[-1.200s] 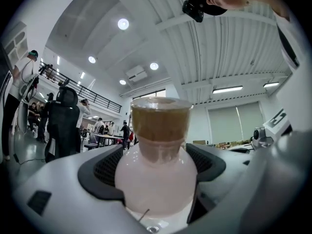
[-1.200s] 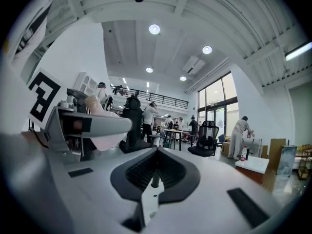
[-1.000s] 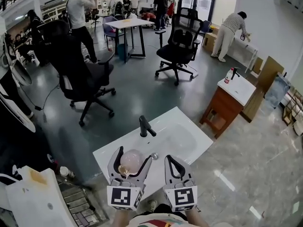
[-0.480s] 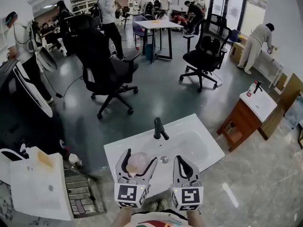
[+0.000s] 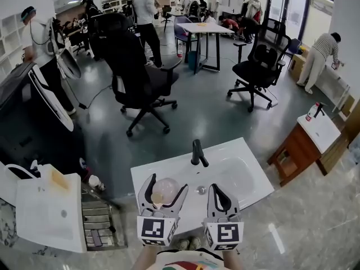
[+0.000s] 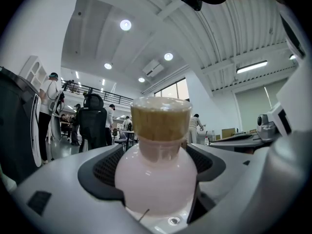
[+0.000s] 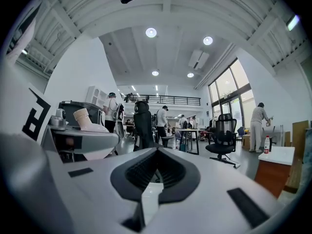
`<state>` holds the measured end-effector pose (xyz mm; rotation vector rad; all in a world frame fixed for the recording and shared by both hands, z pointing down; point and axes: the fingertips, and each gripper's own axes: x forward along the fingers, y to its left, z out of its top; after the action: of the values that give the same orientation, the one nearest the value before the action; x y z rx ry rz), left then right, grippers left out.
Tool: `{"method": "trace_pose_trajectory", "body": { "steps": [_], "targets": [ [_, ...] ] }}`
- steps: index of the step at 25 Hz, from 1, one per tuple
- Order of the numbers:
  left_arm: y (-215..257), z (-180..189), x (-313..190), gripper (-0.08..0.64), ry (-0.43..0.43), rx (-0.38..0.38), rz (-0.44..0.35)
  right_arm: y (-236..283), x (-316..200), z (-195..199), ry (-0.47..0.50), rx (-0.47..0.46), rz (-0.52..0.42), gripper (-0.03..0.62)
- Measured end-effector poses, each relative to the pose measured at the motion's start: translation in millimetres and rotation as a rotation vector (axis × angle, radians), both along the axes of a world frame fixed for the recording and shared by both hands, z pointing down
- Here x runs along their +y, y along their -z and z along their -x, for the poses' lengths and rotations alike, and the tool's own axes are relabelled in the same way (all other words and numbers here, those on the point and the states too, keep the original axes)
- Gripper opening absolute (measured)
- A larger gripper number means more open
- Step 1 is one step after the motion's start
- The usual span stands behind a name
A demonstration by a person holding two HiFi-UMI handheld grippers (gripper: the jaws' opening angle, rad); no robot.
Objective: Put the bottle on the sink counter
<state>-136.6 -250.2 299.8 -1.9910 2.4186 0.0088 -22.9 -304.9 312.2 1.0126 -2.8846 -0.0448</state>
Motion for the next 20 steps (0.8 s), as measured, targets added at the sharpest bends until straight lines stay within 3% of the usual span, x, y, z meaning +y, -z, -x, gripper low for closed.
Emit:
{"method": "trace_pose_trajectory", "body": {
  "steps": [11, 20],
  "targets": [
    [2.6, 31.2, -9.8, 0.394, 0.097, -0.049, -0.003, 7.0, 0.6, 26.7, 0.115, -0.001, -0.040, 0.012],
    [-32.1, 81.1, -7.7, 0.394, 0.189, -0.057, 0.094, -2.9, 20.8, 79.5, 0.272, 0.009, 0.012, 0.011]
  ]
}}
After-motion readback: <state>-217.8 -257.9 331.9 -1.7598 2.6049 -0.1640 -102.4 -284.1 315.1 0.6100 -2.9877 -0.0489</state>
